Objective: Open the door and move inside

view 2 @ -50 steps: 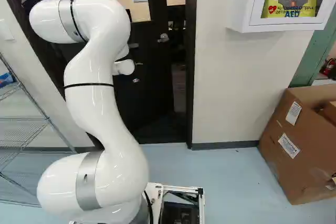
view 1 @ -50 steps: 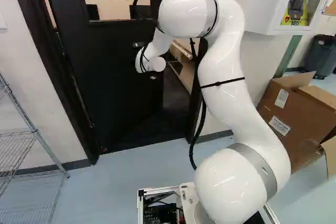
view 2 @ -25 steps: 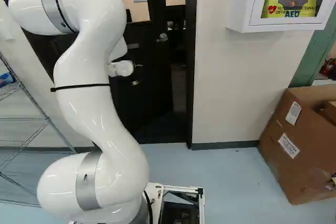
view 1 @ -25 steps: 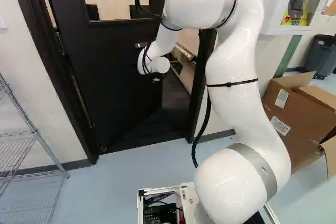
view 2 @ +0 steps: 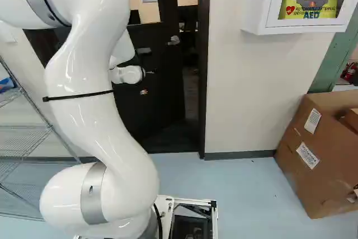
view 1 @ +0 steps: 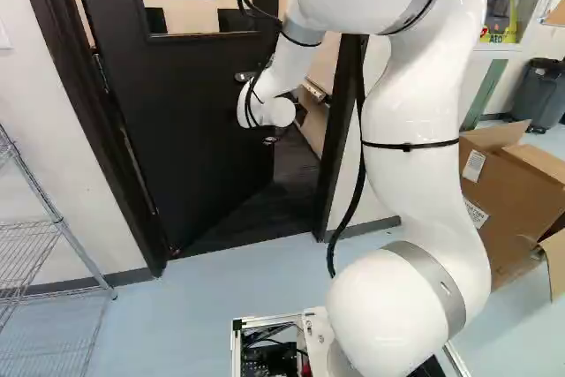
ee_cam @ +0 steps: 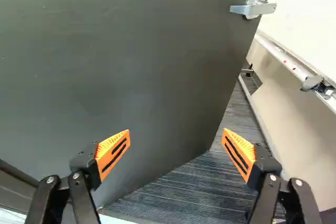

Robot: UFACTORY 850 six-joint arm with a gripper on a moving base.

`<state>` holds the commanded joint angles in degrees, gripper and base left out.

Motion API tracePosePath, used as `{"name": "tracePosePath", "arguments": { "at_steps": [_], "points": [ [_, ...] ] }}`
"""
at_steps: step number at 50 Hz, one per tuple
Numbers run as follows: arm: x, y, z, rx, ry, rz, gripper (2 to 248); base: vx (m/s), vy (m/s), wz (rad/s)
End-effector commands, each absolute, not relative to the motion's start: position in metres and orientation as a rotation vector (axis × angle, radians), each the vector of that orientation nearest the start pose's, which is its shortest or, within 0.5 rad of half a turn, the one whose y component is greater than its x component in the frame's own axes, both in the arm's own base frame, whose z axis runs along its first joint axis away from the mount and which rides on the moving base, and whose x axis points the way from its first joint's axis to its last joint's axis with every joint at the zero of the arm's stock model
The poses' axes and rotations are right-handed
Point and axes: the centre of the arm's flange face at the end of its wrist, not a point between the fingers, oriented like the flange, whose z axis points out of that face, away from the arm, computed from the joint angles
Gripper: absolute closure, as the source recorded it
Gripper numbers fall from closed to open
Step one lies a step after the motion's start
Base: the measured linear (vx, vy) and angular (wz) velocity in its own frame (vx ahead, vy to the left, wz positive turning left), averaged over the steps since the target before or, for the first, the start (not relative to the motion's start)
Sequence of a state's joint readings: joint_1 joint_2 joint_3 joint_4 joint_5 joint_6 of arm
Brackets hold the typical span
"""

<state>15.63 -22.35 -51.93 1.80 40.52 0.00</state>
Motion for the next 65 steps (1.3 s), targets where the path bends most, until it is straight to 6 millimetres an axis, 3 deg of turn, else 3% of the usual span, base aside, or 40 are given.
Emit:
{"name": "tracePosePath", "arguments": {
  "at_steps": [65],
  "points": [
    [0.444, 0.071, 0.405, -2.544, -0.098, -1.692, 3, 0.000, 0.000, 0.000]
  ]
}}
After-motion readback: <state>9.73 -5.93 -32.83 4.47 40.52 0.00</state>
